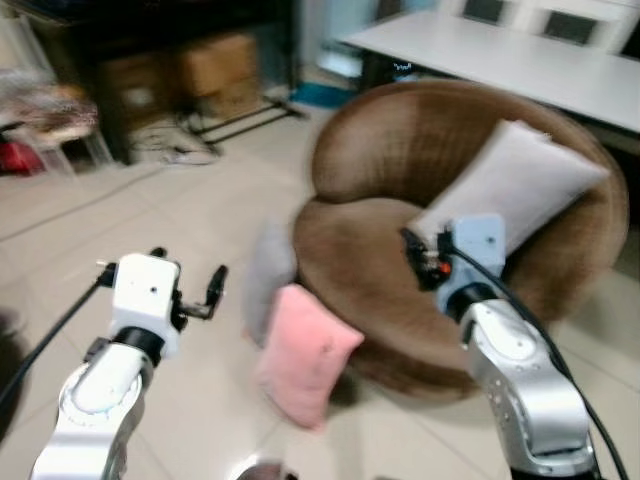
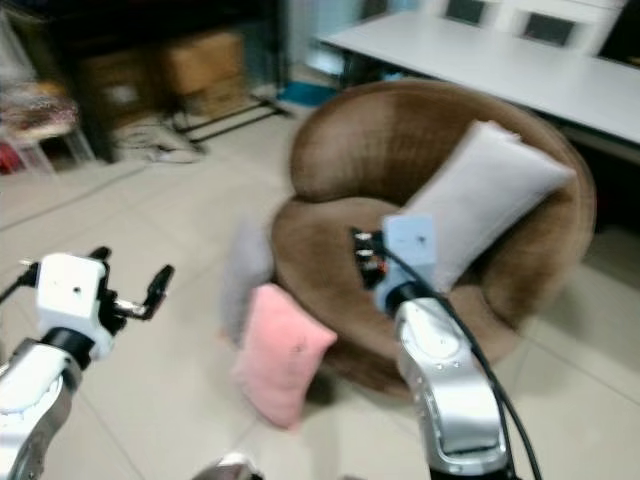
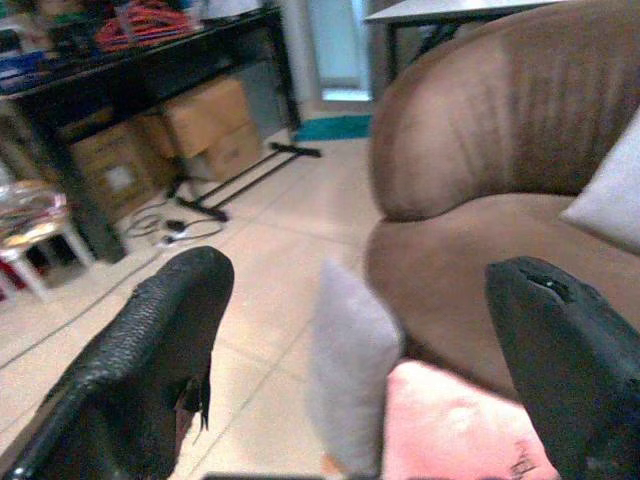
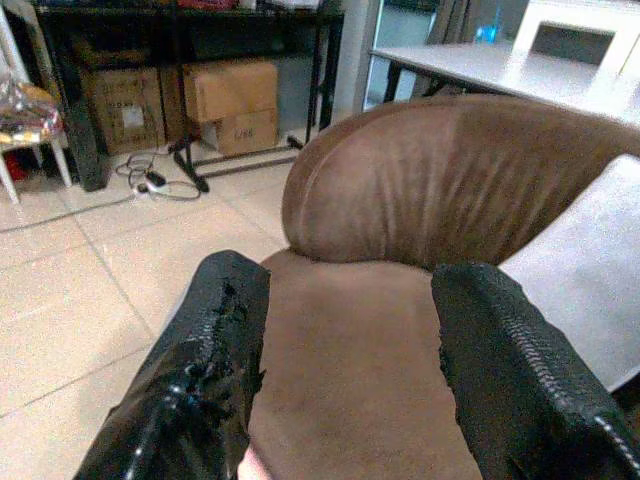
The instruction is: Move the pillow to the sofa from floor
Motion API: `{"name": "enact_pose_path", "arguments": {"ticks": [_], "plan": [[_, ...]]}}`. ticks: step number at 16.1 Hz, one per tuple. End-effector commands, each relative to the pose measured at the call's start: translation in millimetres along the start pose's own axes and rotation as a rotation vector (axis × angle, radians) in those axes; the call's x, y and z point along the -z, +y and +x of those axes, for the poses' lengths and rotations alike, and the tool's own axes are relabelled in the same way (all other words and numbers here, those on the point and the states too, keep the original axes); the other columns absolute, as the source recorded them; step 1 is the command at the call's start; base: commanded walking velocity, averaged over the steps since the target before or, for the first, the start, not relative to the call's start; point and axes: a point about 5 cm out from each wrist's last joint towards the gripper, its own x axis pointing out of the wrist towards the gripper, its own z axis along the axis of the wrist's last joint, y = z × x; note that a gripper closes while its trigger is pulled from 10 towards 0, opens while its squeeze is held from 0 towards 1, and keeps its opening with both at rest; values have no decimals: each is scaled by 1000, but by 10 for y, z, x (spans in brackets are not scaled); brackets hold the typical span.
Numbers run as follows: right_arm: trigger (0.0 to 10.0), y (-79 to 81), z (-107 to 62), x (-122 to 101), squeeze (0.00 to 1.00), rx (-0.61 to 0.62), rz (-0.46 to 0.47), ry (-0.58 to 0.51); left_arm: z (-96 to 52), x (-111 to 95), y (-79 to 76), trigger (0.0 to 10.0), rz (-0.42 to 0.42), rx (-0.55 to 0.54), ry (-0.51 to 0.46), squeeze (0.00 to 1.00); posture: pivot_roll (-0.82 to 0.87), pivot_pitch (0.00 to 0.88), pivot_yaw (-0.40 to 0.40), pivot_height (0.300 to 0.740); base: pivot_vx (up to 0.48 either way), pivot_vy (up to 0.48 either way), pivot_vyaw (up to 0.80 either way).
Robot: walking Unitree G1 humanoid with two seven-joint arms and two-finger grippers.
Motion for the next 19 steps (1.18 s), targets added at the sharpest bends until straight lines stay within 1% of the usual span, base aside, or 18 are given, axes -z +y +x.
{"name": "enact_pose_path", "arguments": {"ticks": [1, 4, 5, 6, 9, 10, 11, 12, 13, 15, 17, 19], "plan": [[10000, 16, -2, -79, 0, -17, 19, -35, 17, -62, 15, 10000, 10, 1, -23, 0, 1, 0, -36, 740, 0, 356, 0], [10000, 17, -3, -60, 0, -1, 37, -23, 24, -80, 23, 10000, 11, -14, -42, 0, 2, 0, -34, 740, 0, 0, 0], [10000, 0, -4, -53, 0, 12, 42, -22, 25, -80, 17, 10000, 7, -9, -43, 0, 2, 0, -34, 740, 0, 0, 0], [10000, -59, -8, -43, 0, 41, 45, -29, 30, -83, 12, 10000, 15, -13, -46, 0, 5, 0, -33, 740, 0, 0, 0], [10000, -95, -13, -48, 0, 73, 44, -35, 46, -96, 45, 10000, 24, -37, -64, 0, 3, 0, -29, 740, 0, 0, 0], [10000, -116, -8, -72, 0, 101, 15, -55, 53, -98, 56, 10000, 25, -47, -67, 0, 1, 0, -28, 740, 0, 0, 0], [10000, -122, -3, -67, 0, 108, -11, -42, 57, -95, 58, 10000, 24, -49, -68, 0, -1, 0, -27, 740, 0, 0, 0], [10000, -109, -4, -34, 0, 86, 11, -16, 56, -94, 42, 10000, 16, -41, -75, 0, -2, 0, -26, 740, 0, 0, 0], [10000, -103, -8, -26, 0, 79, 5, -10, 54, -96, 34, 10000, 12, -35, -78, 0, -2, 0, -26, 740, 0, 0, 0], [10000, -79, -7, -34, 0, 54, -1, -19, 45, -91, 13, 10000, 17, -15, -78, 0, -3, 0, -26, 740, 281, 0, 0], [10000, -51, -9, -46, 0, 43, -40, -29, 33, -79, -2, 10000, 22, -7, -77, 0, 0, 0, -28, 740, 289, 0, 756], [10000, -57, -2, -49, 0, 61, -50, -28, 27, -73, -2, 10000, 23, -7, -77, 0, 2, 0, -29, 740, 289, 0, 800]]}}
